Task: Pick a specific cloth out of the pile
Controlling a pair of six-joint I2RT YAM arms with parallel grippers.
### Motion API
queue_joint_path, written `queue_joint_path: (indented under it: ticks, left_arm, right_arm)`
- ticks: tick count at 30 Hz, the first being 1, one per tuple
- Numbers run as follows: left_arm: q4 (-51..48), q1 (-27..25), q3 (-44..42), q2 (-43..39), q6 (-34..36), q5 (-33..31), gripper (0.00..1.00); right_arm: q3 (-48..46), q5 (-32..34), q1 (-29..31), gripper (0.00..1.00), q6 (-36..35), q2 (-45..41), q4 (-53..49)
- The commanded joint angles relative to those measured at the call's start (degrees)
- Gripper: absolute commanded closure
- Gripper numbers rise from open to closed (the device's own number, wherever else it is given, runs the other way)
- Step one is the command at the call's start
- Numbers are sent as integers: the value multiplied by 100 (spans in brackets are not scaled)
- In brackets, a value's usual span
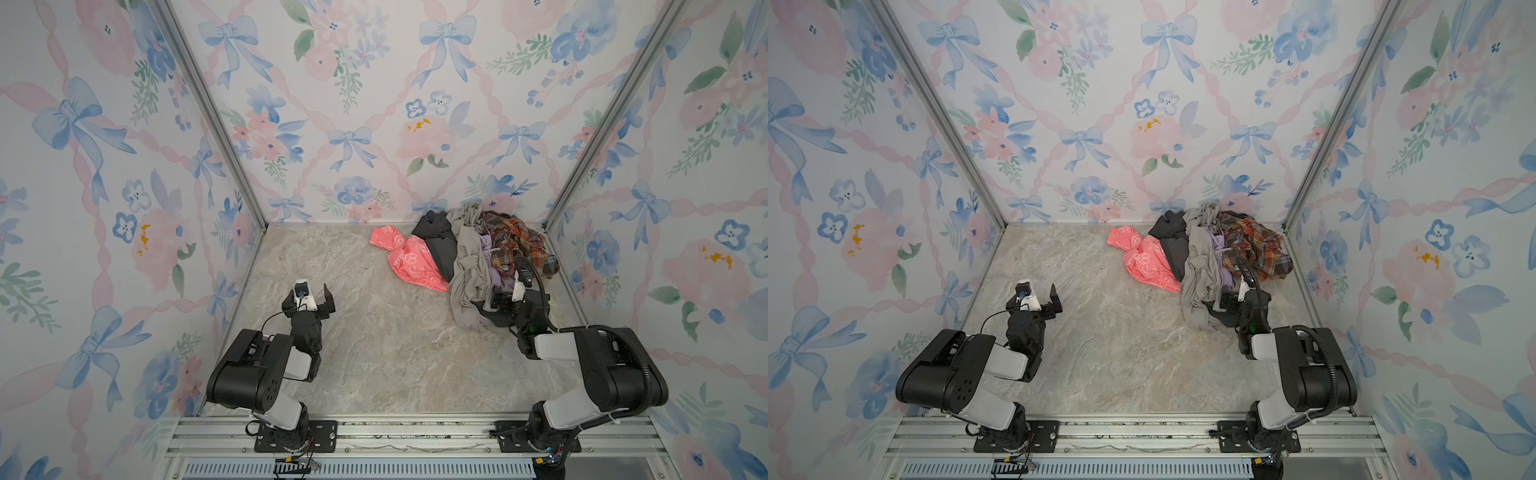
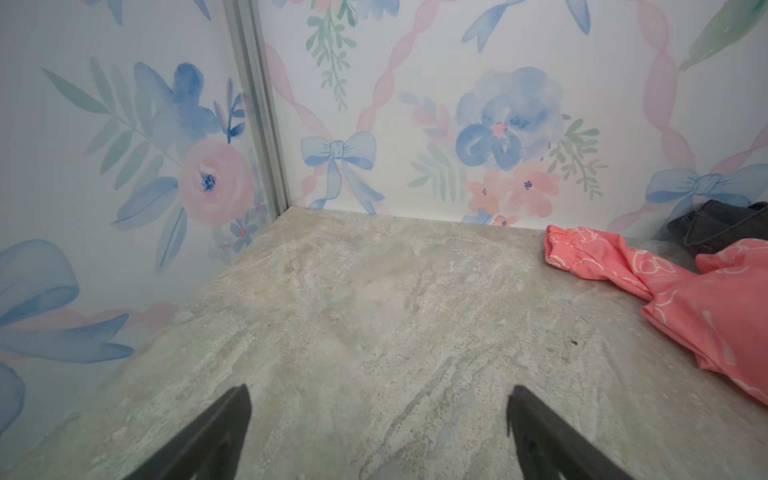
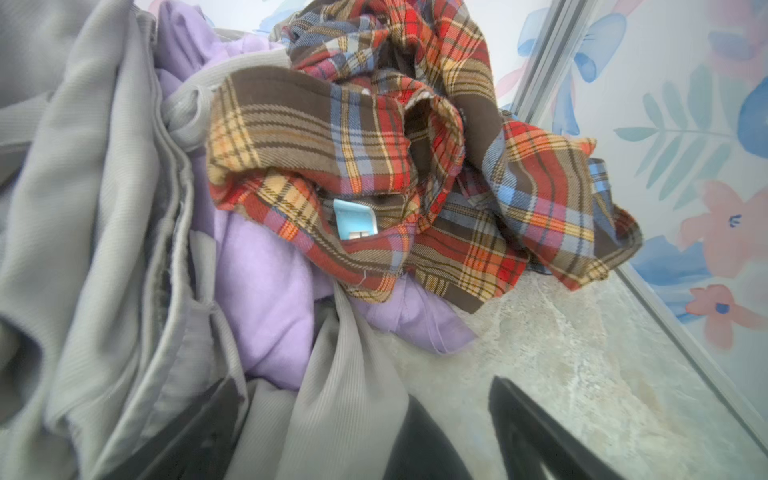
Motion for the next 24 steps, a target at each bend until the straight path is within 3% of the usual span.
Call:
queue_joint_path:
  ticks: [1,24]
  left_arm:
    - [-6,43,-33,17,46,-63,2]
    - [-6,51,-34,10,45,-44,2]
  right_arm:
    - [55,31,42,3,-70,-24,23]
    - [61,-168,-59,3,-12,-33,4]
